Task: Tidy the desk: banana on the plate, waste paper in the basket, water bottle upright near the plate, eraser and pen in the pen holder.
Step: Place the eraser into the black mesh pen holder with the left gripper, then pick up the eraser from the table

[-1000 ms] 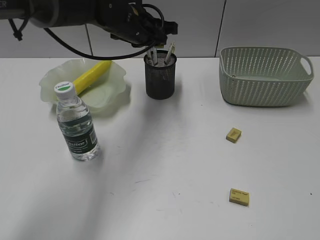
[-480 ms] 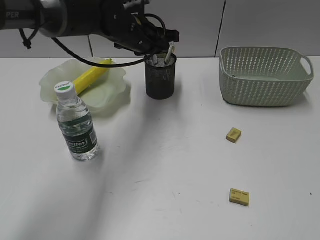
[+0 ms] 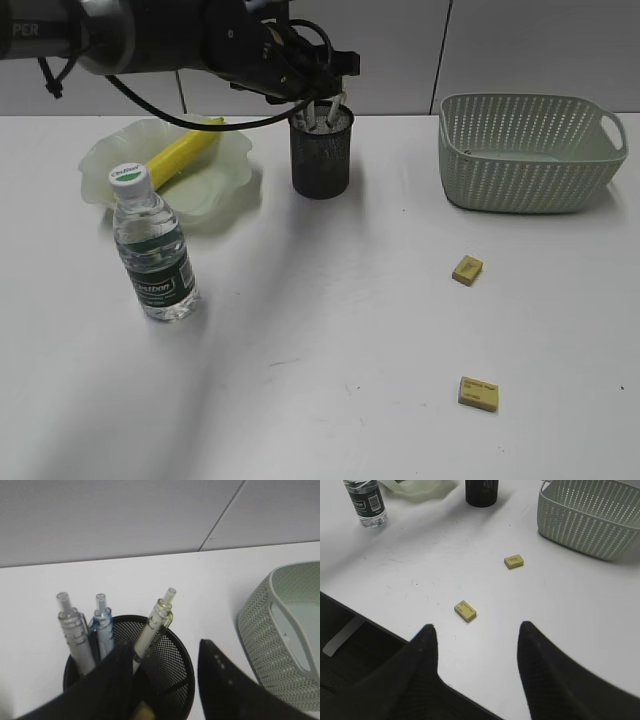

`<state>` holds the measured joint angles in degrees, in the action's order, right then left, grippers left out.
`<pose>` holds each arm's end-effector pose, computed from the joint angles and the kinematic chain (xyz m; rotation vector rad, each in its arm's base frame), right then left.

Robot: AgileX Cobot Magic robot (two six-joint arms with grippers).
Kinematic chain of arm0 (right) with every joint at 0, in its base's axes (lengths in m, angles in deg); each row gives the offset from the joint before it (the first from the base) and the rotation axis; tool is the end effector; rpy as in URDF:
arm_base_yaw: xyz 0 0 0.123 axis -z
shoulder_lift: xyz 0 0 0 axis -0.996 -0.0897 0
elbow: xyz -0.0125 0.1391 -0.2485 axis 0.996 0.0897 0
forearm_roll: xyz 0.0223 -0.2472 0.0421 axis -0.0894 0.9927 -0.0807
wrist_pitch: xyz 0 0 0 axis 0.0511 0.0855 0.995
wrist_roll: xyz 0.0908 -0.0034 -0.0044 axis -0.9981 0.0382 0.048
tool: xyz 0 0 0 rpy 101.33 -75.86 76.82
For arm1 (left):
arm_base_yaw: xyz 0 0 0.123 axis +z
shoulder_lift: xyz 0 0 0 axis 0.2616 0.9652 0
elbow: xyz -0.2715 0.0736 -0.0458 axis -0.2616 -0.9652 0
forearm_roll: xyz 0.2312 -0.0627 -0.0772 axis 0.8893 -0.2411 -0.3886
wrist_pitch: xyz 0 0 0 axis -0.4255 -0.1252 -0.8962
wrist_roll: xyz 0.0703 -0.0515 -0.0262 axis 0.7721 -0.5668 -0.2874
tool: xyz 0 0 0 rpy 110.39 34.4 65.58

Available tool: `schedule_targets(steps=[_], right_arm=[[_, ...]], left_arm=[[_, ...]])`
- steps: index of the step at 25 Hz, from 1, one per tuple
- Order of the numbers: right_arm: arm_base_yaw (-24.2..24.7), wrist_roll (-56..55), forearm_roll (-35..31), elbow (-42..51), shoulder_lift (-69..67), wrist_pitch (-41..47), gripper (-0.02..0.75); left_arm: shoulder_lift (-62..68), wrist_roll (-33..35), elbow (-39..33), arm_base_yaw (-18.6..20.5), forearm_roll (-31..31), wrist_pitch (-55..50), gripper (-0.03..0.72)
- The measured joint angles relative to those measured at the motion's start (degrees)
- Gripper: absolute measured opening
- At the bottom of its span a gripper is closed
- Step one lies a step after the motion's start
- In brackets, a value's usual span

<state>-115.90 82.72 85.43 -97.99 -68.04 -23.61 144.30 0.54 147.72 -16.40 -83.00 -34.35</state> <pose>-0.0061 -0.0017 0.2819 -0.5681 1.9384 0.3533 0.4433 -0.2752 0.2120 0.2143 2.1888 -0.5572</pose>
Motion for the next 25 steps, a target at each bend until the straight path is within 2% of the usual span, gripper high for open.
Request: schedule_targets(steps=[7, 14, 22, 25], right_arm=[[0.0, 0.0, 0.0, 0.0, 0.0, 0.0, 0.413], [0.0, 0.0, 0.0, 0.0, 0.0, 0.0, 0.413], [0.0, 0.0, 0.1, 0.0, 0.0, 0.0, 0.413], [0.0, 0.0, 0.1, 0.0, 0.0, 0.0, 0.413]], left_arm=[[-0.7, 0.0, 0.0, 0.0, 0.0, -1.4, 0.330], [-9.3, 0.0, 0.0, 0.0, 0.6, -9.5, 0.330], [-23.0, 0.0, 0.0, -0.2, 9.7, -34.3, 0.330], [-28.2, 0.4, 0.0, -0.2, 11.1, -42.6, 0.330]])
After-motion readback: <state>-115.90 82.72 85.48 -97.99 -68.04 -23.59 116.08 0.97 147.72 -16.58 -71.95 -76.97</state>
